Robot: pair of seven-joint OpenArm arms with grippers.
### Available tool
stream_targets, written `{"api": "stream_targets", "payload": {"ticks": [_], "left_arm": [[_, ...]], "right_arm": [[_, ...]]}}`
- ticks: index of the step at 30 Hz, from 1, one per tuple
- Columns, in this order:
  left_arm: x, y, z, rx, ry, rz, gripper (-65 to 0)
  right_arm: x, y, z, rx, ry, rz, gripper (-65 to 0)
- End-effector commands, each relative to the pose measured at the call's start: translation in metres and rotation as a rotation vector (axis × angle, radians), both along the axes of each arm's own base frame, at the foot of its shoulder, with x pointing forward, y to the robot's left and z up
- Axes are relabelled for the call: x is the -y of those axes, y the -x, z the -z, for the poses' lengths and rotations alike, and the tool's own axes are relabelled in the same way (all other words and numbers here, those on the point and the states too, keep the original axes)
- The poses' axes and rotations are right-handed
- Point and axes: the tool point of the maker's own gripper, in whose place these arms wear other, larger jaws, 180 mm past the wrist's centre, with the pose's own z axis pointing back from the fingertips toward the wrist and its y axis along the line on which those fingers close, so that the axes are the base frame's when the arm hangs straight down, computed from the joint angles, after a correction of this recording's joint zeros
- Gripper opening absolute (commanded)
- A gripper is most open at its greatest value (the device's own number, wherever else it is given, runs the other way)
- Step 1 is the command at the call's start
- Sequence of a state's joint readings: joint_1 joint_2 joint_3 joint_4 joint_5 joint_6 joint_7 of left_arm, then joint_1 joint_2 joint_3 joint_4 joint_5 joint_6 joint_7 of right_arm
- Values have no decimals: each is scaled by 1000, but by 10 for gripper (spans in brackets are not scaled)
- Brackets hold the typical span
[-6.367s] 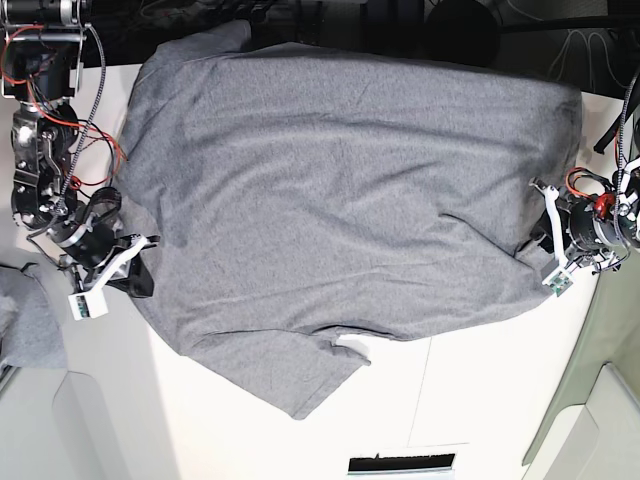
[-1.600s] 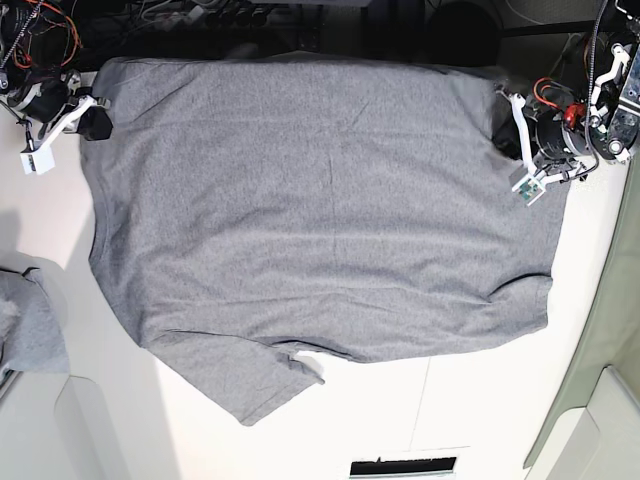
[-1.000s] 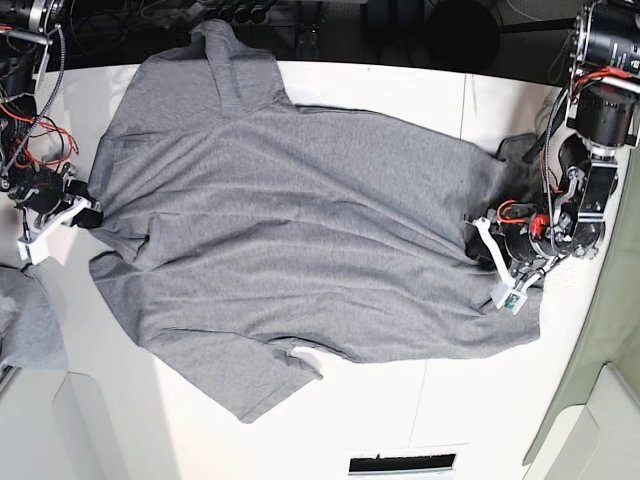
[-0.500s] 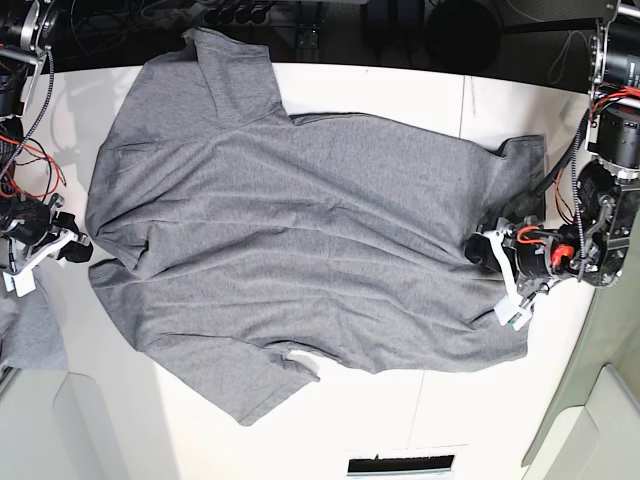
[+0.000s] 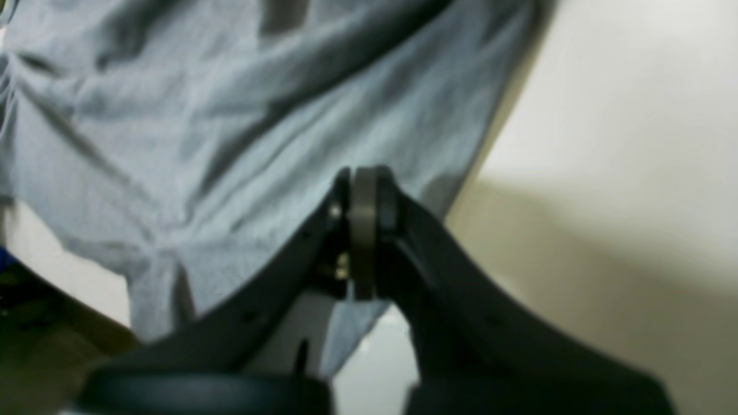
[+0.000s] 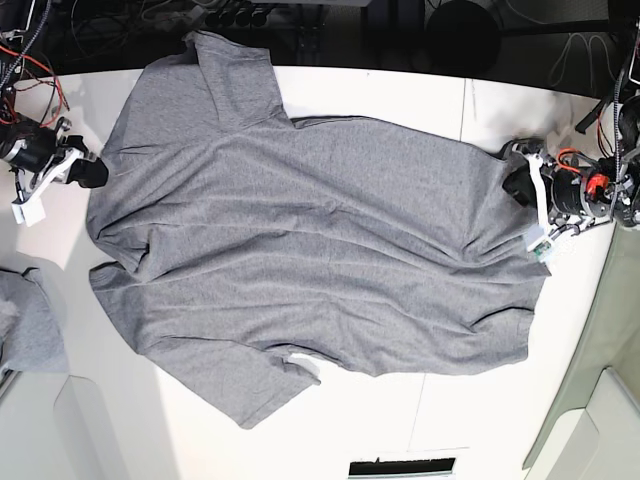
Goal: Layout the t-shirt on the table in an organized manner, then fold the t-shirt properly
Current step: 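Pull the shirt edges outward with both grippers to smooth it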
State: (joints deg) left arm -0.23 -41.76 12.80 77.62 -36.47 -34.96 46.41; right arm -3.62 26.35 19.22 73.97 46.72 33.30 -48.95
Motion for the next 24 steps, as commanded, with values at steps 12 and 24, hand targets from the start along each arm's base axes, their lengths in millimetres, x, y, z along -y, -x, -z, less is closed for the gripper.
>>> {"api": "stream_targets", "payload": {"ticks": [12, 24], "left_arm": [[-41, 13, 16, 65, -206, 15, -476], [-80, 36, 32, -26, -337, -6, -476]], "right_arm": [[27, 19, 29, -46, 104, 27, -650], [70, -47, -5, 41, 143, 93, -650]]}}
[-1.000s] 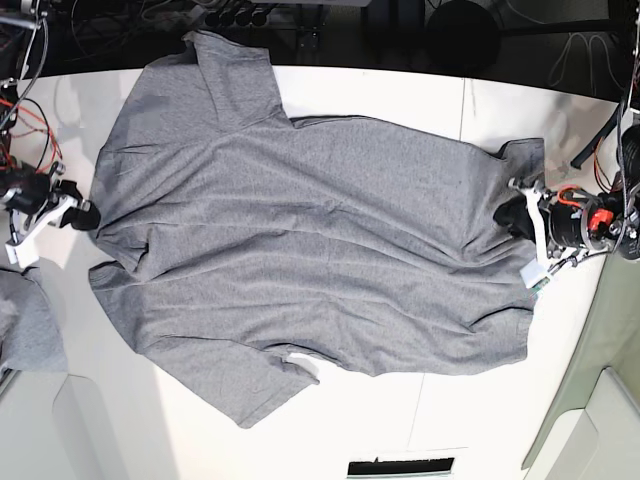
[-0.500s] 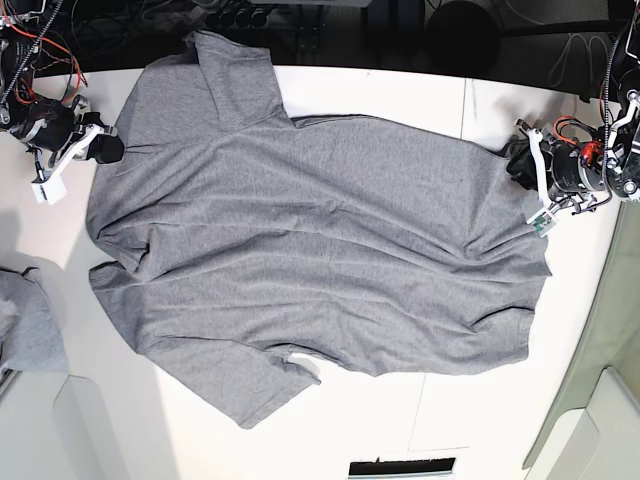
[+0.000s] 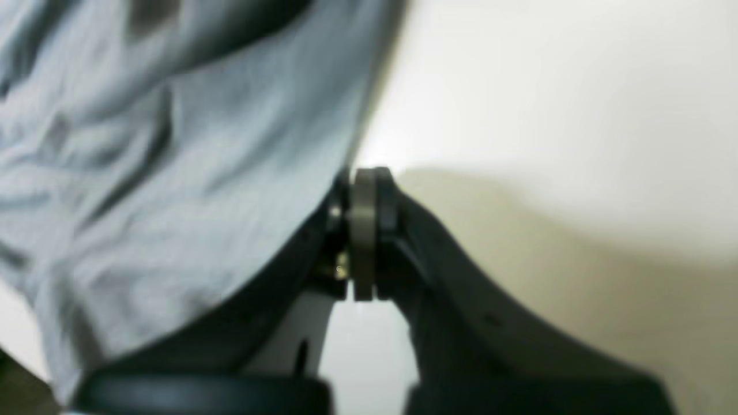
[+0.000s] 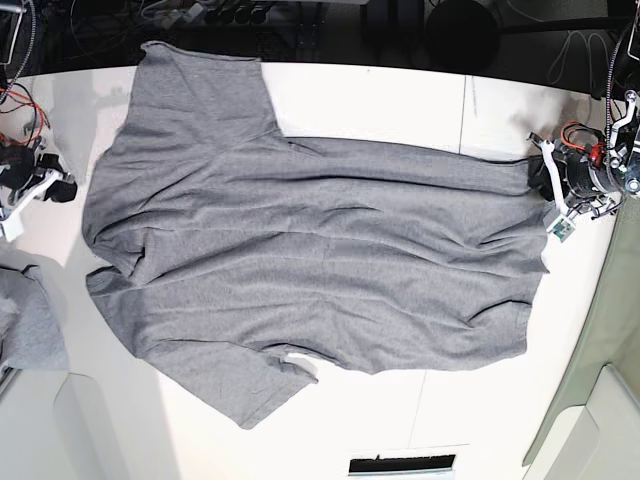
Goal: Layout the t-shirt on the table in an organized manner, then fold the t-shirt properly
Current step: 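Pull the shirt edges outward with both grippers to smooth it, then grasp the shirt's collar-side corners with both grippers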
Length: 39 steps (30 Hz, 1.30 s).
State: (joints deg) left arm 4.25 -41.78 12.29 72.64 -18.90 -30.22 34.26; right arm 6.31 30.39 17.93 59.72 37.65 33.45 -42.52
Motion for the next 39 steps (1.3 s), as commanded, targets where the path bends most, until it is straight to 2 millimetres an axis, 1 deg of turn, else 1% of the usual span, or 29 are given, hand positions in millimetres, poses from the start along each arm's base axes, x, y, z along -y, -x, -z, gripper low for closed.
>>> {"api": "stream_targets", "payload": {"ticks": [1, 3, 5, 8, 10, 13, 16, 17, 19, 21, 23, 26, 27, 28, 30, 31, 32, 34, 36, 39], "left_arm": [[-27, 18, 3, -87, -110, -20, -476], [-20, 21, 2, -111, -85, -29, -476], [-7, 23, 0, -133, -40, -12, -476], [12, 19, -9, -117, 26, 2, -476], [22, 16, -18, -94, 58, 24, -474], [29, 20, -29, -83, 68, 64, -474], [31, 29, -30, -97, 60, 89, -465], [32, 30, -31, -95, 62, 93, -453], [31, 28, -35, -79, 65, 86, -427], [26, 22, -43, -39, 72, 61, -424], [16, 16, -54, 2, 83, 16, -424], [-1, 9, -69, 54, 111, -68, -423], [-4, 7, -75, 71, 133, -81, -417], [-4, 4, -81, 90, 167, -107, -394], [-8, 6, -87, 99, 219, -162, -318], [-9, 9, -88, 93, 234, -181, -289], [-12, 15, -87, 83, 237, -196, -278], [-14, 24, -82, 67, 252, -223, -278], [-10, 30, -76, 53, 272, -241, -278], [0, 33, -68, 45, 306, -259, -278]], "right_arm": [[13, -17, -20, 62, 19, 8, -650], [15, -24, -28, 79, 13, 11, -650], [16, -27, -36, 90, -10, 16, -650], [22, -25, -43, 87, -21, 19, -650], [28, -19, -43, 61, -25, 32, -650], [39, -5, -43, 49, -60, 85, -650], [48, 15, -37, 36, -82, 134, -650], [49, 23, -34, 24, -87, 142, -650], [48, 39, -25, -8, -96, 149, -650], [46, 55, -17, -37, -110, 148, -650], [43, 70, -10, -60, -132, 152, -650], [35, 83, -3, -87, -166, 156, -650], [30, 86, -1, -101, -176, 146, -650], [26, 88, 0, -112, -184, 131, -650], [23, 92, 2, -126, -193, 120, -650], [22, 95, 2, -132, -191, 117, -650], [22, 99, 3, -139, -188, 115, -643], [21, 105, 4, -151, -182, 105, -569], [18, 108, 2, -160, -174, 85, -514], [13, 113, -4, -164, -151, 34, -478]]}}
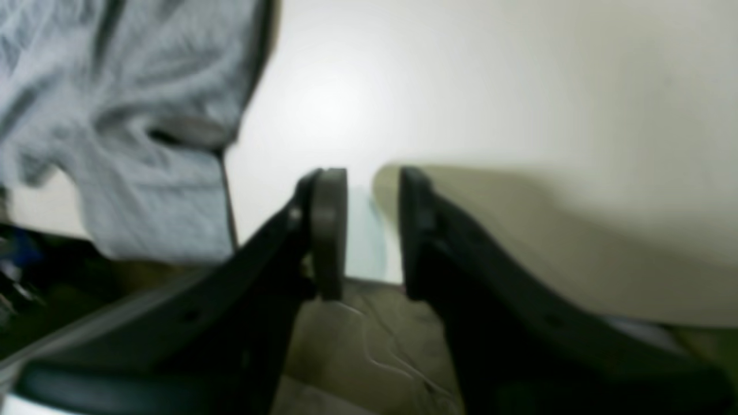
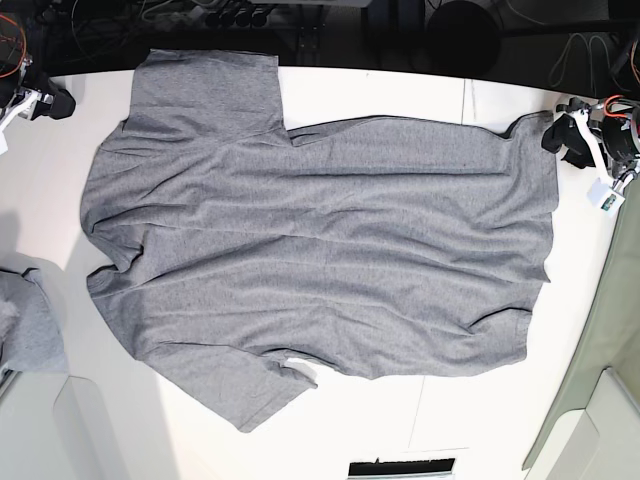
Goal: Layout the t-shirt on the table in an organized manner, then fold the t-shirt properly
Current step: 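Grasp the shirt's collar-side corners with both grippers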
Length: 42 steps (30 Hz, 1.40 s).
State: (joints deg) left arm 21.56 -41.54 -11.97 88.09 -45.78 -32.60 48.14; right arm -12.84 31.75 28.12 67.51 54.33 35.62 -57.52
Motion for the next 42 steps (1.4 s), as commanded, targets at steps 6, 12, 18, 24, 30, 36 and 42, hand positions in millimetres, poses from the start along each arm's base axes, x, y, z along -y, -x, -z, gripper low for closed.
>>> {"api": "stream_targets", "payload": {"ticks": [6, 12, 18, 24, 30, 36, 42], "left_arm": [[10, -5, -1, 32, 37, -17, -278], [10, -5, 0, 31, 38, -30, -278], [10, -6, 0, 35, 39, -31, -278], [-7, -5, 3, 27, -18, -97, -278], [-41, -8, -6, 76, -15, -236, -278], [-37, 6, 13, 37, 72, -271, -278], [-26, 14, 29, 32, 105, -299, -278]], "right_arm": [[-10, -3, -27, 74, 62, -127, -405], [-34, -4, -25, 88, 53, -171, -359], [-76, 8, -4, 54, -12, -221, -359], [-110, 14, 7, 47, -68, -250, -359], [-140, 21, 13, 33, -123, -280, -359], [-145, 16, 12, 55, -136, -266, -359], [-144, 16, 12, 56, -135, -267, -359]]}}
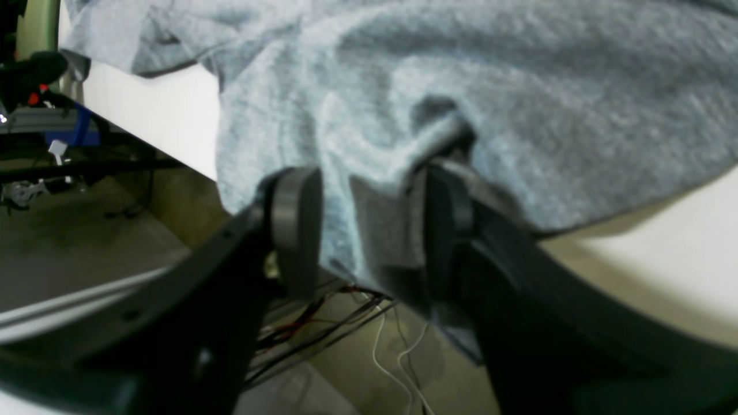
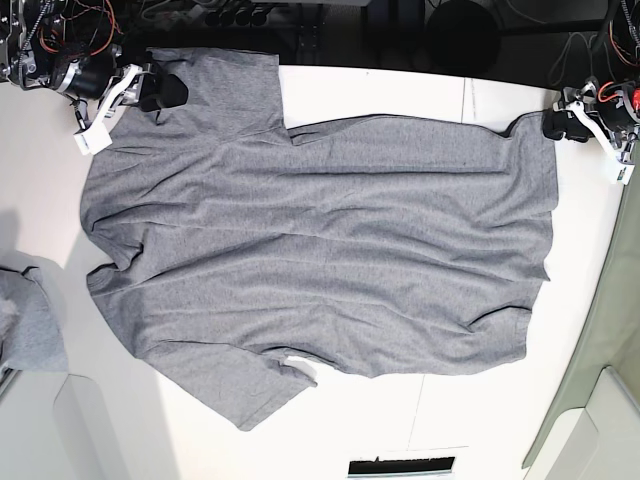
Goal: Layout the t-shirt on the table in an organized manner, then fold the t-shirt properly
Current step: 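Grasp the shirt's collar-side corners with both grippers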
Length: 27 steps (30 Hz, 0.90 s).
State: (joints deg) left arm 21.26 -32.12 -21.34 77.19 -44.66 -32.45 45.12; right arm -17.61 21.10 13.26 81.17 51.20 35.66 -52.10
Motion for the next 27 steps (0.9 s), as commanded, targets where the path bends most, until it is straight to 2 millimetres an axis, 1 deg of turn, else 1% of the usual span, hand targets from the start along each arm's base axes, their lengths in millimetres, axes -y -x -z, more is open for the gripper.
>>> {"api": "stream_targets", "payload": {"ticks": [1, 3, 8, 9, 10, 11, 13, 14, 15, 16, 19, 23, 27], "left_arm": [[0, -6, -7, 31, 3, 11, -278], [15, -2, -3, 28, 38, 56, -278], [39, 8, 11, -19, 62, 125, -279], [45, 11, 15, -35, 60, 157, -281], [51, 16, 20, -54, 54, 195, -298], [57, 19, 23, -69, 51, 231, -351], [65, 23, 27, -73, 47, 282, -508], [68, 22, 28, -64, 48, 289, -572], [69, 20, 27, -53, 50, 288, -622], [69, 18, 26, -41, 53, 285, -650], [66, 9, 15, -8, 60, 285, -650], [62, -11, -13, 67, 99, 269, -650], [58, -14, -36, 97, 76, 297, -650]], "right_arm": [[7, 2, 1, -8, 34, -15, -359], [7, 2, 1, -8, 33, -14, -359], [6, 2, 1, -8, 32, -14, -361], [6, 2, 1, -8, 30, -12, -373], [6, 1, 1, -8, 29, -12, -410], [6, 1, 1, -8, 30, -10, -468], [7, -1, 0, 1, 29, 3, -617], [7, -3, 0, 10, 27, 9, -650], [7, -4, 0, 12, 27, 10, -650], [7, -3, 0, 11, 28, 10, -650], [11, -2, 0, 6, 33, 16, -650], [23, -5, -5, 7, 40, 47, -650], [36, -7, -17, 15, 27, 78, -650]]}}
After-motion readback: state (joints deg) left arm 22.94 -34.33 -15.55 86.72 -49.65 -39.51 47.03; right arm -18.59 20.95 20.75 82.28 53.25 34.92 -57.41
